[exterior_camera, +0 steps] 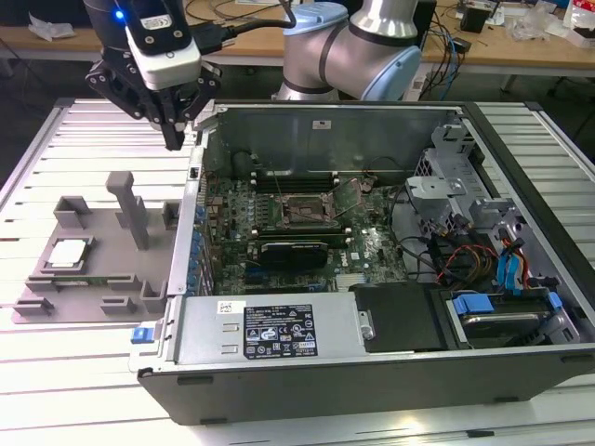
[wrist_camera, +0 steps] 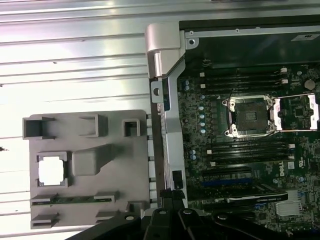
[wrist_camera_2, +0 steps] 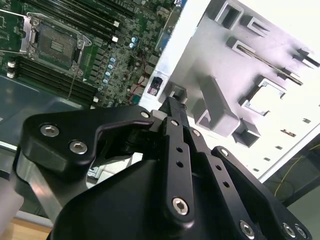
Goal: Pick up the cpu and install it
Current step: 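Reach for the cpu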
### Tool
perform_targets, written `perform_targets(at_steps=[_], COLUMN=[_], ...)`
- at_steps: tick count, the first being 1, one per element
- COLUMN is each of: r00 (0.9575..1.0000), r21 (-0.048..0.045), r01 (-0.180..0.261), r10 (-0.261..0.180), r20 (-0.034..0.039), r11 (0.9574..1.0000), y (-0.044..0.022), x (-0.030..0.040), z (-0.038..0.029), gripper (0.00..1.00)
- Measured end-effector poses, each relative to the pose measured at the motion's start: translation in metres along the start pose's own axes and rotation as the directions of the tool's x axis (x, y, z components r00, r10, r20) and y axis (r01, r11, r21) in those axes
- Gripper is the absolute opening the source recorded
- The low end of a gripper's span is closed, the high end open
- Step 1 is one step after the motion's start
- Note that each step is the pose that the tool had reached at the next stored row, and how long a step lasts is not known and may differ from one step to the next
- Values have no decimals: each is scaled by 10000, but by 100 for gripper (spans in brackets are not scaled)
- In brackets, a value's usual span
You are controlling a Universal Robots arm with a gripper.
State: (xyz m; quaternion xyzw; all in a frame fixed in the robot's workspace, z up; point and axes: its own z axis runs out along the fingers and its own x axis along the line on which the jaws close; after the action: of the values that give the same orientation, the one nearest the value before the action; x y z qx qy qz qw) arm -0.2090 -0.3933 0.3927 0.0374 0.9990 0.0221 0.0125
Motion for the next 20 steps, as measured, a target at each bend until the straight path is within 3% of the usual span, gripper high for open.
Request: perform_targets(at_steps=[6, 20], r00=[10000, 10000], r21=[1, 0], r01=[0, 0], r10=[0, 0], r20=[0, 1], r11=[10000, 10000], y=[-1, 12], x=[69, 331], z=[1, 32], gripper=[11, 11])
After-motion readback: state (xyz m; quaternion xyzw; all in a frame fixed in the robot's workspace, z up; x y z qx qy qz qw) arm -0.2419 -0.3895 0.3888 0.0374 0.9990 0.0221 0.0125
